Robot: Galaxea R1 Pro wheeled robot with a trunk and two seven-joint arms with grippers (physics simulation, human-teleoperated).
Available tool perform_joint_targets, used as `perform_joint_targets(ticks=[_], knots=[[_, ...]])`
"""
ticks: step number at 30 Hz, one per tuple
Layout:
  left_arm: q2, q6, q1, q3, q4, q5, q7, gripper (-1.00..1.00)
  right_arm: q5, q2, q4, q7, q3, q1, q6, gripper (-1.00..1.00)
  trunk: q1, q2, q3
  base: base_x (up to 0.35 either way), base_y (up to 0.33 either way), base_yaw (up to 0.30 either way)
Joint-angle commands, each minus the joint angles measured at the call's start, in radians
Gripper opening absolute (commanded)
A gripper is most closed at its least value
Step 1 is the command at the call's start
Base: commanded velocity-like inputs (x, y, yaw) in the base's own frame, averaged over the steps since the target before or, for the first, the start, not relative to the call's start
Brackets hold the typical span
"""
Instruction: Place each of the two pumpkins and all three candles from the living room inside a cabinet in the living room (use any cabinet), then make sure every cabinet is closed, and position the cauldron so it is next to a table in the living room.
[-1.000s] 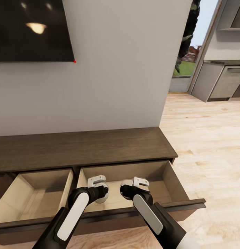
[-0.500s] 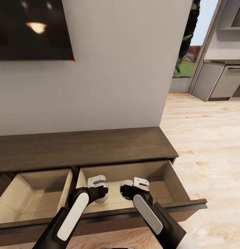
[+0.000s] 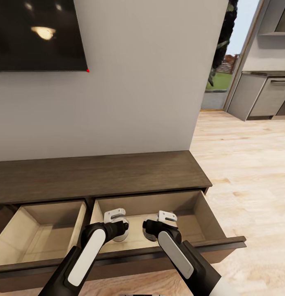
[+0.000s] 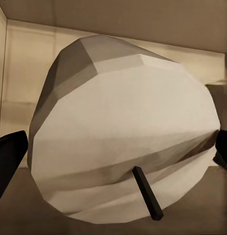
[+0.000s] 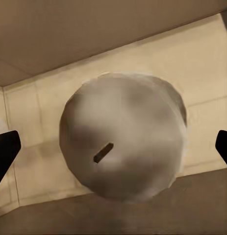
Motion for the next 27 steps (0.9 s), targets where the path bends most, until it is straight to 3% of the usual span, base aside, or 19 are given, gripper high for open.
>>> perform_joint_targets(ticks=[1,6,7,17,27], knots=[[0.0,0.001,-0.001,-0.001,-0.001,0.01,0.011,-1.0,-0.006,0.0,-0.001,-0.008,0.001,-0.001,0.003,1.0,0.0,0.0,-0.001,0.0,0.0,0.0],[0.0,0.001,-0.001,0.0,-0.001,0.011,0.011,-1.0,-0.006,0.0,-0.001,-0.008,0.001,-0.001,0.002,1.0,0.0,0.0,-0.001,0.0,0.0,0.0],[0.0,0.001,-0.001,0.0,-0.001,0.012,0.011,1.0,-0.006,0.0,-0.001,-0.008,0.001,-0.001,0.002,1.0,0.0,0.0,-0.001,0.0,0.0,0.0],[0.001,-0.002,-0.001,0.01,-0.001,0.012,0.008,1.0,-0.006,0.0,-0.001,-0.008,0.001,-0.001,0.002,1.0,0.0,0.0,-0.001,0.0,0.0,0.0],[0.0,-0.001,-0.001,0.011,-0.002,0.013,0.009,1.0,-0.006,0.0,-0.001,-0.008,0.001,-0.001,0.002,1.0,-0.039,0.07,0.03,0.0,0.0,0.0]])
